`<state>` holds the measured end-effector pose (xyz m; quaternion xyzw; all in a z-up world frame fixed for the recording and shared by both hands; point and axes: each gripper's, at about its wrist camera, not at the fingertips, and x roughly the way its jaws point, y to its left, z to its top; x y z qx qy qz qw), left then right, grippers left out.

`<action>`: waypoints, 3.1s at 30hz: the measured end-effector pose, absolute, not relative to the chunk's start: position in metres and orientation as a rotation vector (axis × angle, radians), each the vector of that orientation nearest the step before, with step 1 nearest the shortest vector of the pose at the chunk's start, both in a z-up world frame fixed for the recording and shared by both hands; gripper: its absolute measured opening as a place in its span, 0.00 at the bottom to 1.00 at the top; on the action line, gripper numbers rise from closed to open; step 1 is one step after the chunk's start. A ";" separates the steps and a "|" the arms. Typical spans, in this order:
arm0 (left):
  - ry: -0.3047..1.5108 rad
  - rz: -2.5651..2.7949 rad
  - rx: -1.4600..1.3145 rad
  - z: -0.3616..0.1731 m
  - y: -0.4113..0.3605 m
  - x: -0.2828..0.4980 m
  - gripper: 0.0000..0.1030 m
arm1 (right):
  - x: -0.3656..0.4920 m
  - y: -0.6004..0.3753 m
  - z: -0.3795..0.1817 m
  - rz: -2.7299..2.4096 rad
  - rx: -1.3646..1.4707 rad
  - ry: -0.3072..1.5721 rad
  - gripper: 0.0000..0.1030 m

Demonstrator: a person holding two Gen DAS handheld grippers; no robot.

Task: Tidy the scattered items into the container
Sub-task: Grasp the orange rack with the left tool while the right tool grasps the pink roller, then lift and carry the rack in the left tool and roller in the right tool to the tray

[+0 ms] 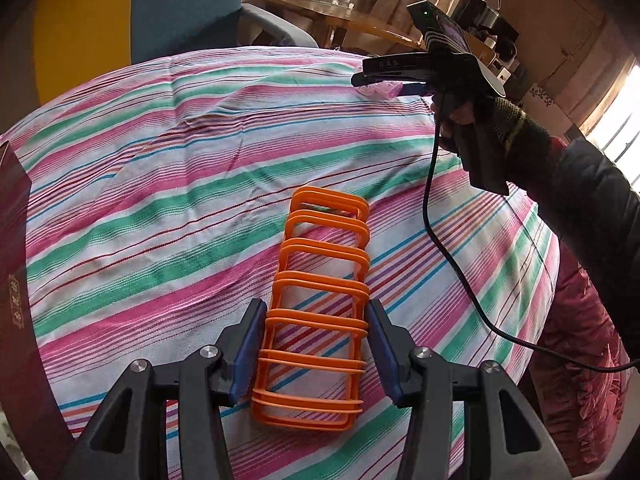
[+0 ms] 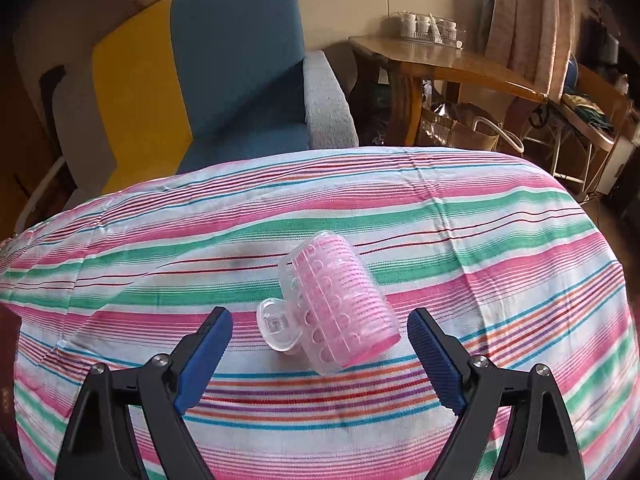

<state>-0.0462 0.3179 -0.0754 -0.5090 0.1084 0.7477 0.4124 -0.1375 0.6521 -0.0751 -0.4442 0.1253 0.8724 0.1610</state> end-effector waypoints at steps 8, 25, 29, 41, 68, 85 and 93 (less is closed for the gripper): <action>0.246 1.908 -1.281 -0.073 0.295 -0.031 0.50 | -0.103 0.617 -0.069 2.528 -1.289 0.361 0.68; 0.213 1.970 -1.264 -0.068 0.238 0.012 0.55 | 0.074 0.455 -0.072 2.564 -1.304 0.529 0.70; 0.232 1.979 -1.236 -0.065 0.234 0.019 0.57 | 0.094 0.447 -0.071 2.582 -1.272 0.602 0.80; 0.292 1.948 -1.181 -0.060 0.227 0.015 0.61 | 0.107 0.433 -0.054 2.622 -1.164 0.384 0.91; 0.414 1.889 -1.156 -0.068 0.256 0.008 0.61 | 0.085 0.432 -0.079 2.619 -1.227 0.337 0.67; 0.269 1.986 -1.206 -0.065 0.226 0.012 0.58 | 0.100 0.431 -0.076 2.631 -1.149 0.492 0.81; 0.332 1.965 -1.179 -0.068 0.235 0.014 0.57 | 0.101 0.432 -0.076 2.621 -1.145 0.425 0.80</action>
